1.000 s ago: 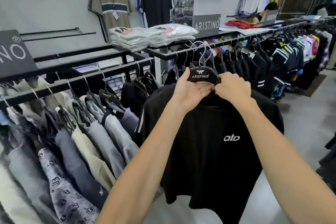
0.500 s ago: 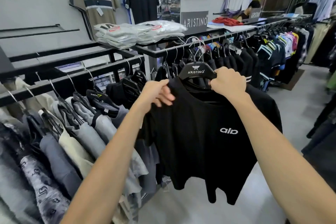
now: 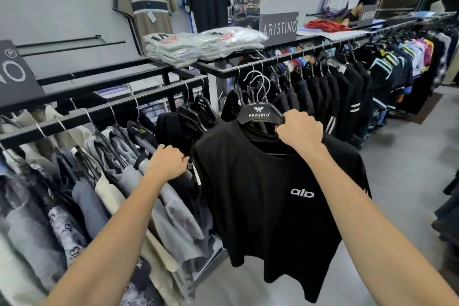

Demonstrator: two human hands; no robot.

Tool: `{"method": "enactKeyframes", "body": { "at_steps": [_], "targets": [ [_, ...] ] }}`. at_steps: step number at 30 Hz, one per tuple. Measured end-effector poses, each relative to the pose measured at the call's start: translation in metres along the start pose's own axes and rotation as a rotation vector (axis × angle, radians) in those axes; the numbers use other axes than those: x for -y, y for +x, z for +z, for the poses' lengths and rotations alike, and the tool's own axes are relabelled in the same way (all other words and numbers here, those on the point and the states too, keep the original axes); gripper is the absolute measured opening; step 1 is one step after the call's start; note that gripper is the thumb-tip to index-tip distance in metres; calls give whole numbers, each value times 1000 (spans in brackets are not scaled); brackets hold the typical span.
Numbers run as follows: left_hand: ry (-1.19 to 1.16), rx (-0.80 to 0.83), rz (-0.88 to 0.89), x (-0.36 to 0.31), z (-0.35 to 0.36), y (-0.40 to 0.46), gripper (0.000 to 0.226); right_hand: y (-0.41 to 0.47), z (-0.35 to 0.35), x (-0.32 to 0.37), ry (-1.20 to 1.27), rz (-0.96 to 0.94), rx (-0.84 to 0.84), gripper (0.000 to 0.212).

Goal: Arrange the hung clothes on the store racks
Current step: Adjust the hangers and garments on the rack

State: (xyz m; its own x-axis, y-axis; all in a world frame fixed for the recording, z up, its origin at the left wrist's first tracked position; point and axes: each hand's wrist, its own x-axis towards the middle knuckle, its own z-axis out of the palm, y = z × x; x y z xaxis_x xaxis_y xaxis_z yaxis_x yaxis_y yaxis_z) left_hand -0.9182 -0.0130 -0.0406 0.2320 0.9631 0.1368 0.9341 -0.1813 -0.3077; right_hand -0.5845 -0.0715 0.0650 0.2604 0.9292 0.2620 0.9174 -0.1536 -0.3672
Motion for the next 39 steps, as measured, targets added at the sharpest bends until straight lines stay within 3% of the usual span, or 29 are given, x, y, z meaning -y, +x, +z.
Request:
{"method": "enactKeyframes", "body": {
  "at_steps": [5, 10, 23, 25, 27, 31, 34, 39],
  "targets": [
    [-69, 21, -70, 13, 4, -18, 59, -3, 9, 8, 7, -16, 6, 35],
    [-90, 21, -81, 19, -10, -35, 47, -7, 15, 15, 9, -35, 14, 31],
    [-172, 169, -368, 38, -33, -76, 48, -21, 34, 58, 42, -102, 75, 11],
    [-403, 176, -356, 28, -47, -68, 59, -25, 37, 68, 61, -94, 106, 8],
    [-808, 194, -296, 3, -61, -59, 61, -28, 41, 79, 74, -85, 136, 8],
    [-1551, 29, -276, -54, -85, -42, 37, -35, 47, 109, 112, -103, 230, 9],
    [-1724, -58, -413, -63, -101, -29, 41, -38, 53, 135, 127, -108, 337, 13],
    [-1698, -210, -600, -34, -92, -17, 41, -31, 59, 169, 453, -117, 507, 35]
  ]
}}
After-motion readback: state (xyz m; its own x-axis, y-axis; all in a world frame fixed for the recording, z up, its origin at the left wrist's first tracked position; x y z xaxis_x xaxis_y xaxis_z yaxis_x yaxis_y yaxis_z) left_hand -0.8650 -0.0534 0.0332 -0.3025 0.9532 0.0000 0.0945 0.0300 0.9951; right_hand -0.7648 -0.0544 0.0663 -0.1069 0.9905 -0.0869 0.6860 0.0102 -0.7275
